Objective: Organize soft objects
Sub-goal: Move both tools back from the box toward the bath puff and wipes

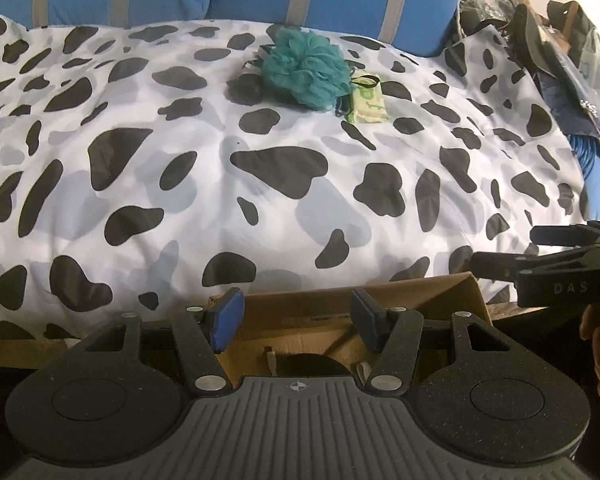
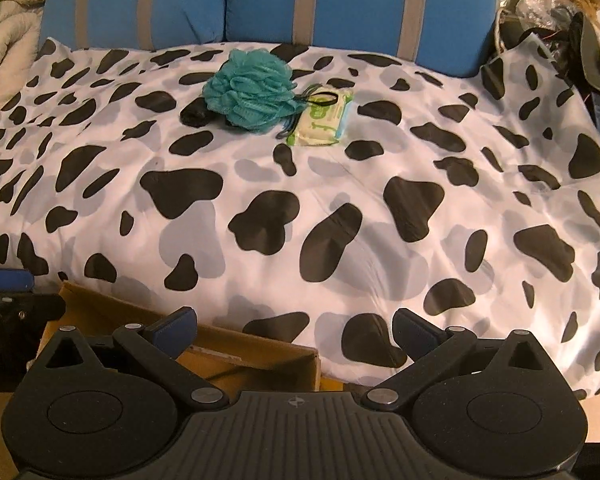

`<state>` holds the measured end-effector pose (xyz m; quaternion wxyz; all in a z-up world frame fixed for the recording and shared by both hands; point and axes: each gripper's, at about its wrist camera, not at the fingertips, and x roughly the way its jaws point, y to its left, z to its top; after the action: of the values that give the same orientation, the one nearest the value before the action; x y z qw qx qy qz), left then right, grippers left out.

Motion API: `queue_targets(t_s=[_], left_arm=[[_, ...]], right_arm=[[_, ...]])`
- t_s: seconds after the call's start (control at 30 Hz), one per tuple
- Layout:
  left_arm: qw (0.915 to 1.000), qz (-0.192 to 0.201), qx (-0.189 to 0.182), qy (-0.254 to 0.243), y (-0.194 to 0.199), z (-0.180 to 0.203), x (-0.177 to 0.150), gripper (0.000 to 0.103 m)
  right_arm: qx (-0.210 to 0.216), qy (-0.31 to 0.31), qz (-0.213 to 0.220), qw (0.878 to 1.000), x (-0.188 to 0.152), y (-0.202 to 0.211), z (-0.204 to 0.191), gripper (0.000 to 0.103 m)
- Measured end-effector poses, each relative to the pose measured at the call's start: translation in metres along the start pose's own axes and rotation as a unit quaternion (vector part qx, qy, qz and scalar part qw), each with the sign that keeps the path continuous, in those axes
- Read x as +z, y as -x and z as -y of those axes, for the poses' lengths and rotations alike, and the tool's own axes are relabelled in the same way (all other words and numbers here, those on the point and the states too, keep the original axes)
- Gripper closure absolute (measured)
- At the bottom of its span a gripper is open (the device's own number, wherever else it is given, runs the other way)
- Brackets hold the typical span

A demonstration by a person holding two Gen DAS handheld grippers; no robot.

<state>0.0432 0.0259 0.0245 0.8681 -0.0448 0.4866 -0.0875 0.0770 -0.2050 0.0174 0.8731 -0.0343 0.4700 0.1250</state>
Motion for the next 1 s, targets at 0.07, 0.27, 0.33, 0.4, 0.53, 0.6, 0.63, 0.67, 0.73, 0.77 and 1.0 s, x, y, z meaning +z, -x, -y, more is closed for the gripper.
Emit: queue_targets(t_s=[0.07,0.27,0.33,0.4,0.53,0.6,0.63,0.67,0.73,0.77,1.0], left_arm=[[1.0000,0.006,0.001,-0.006,0.001,0.001,0.000,0.046],[0.9994,0.016,0.009,-0.031,0.002,0.008,0.000,0.046],[0.9993,0.018,0.012,-0.032,0.002,0.008,0.000,0.046],[0.9993,0.020,0.012,-0.030,0.002,0.007,0.001,0.046],[0.9993,0.023,0.016,-0.024,0.001,0.006,0.002,0.046],[0.9992,0.024,0.017,-0.027,0.000,0.006,0.004,0.045],[0.9990,0.024,0.019,-0.031,0.000,0.007,0.005,0.045],[0.9988,0.024,0.024,-0.036,-0.001,0.007,0.006,0.045],[0.9982,0.023,0.035,-0.042,-0.003,0.008,0.007,0.045],[0.9981,0.023,0.037,-0.044,-0.004,0.008,0.008,0.044],[0.9974,0.033,0.041,-0.050,-0.010,0.006,0.022,0.030]], right_arm=[[0.006,0.000,-0.002,1.000,0.000,-0.001,-0.001,0.000],[-0.010,0.022,0.004,1.000,0.002,-0.004,-0.008,0.000],[-0.022,0.032,0.011,0.999,0.003,-0.003,-0.010,0.000],[-0.032,0.043,0.018,0.998,0.004,-0.003,-0.012,0.000],[-0.044,0.052,0.029,0.997,0.008,-0.003,-0.012,0.000],[-0.047,0.051,0.037,0.997,0.011,-0.003,-0.010,0.000],[-0.049,0.049,0.041,0.997,0.013,-0.003,-0.009,0.000],[-0.051,0.047,0.044,0.997,0.014,-0.003,-0.007,0.000],[-0.052,0.040,0.049,0.997,0.017,-0.003,-0.003,0.000],[-0.053,0.036,0.051,0.997,0.018,-0.003,-0.001,0.000],[-0.058,0.036,0.071,0.995,0.031,-0.008,0.008,0.000]])
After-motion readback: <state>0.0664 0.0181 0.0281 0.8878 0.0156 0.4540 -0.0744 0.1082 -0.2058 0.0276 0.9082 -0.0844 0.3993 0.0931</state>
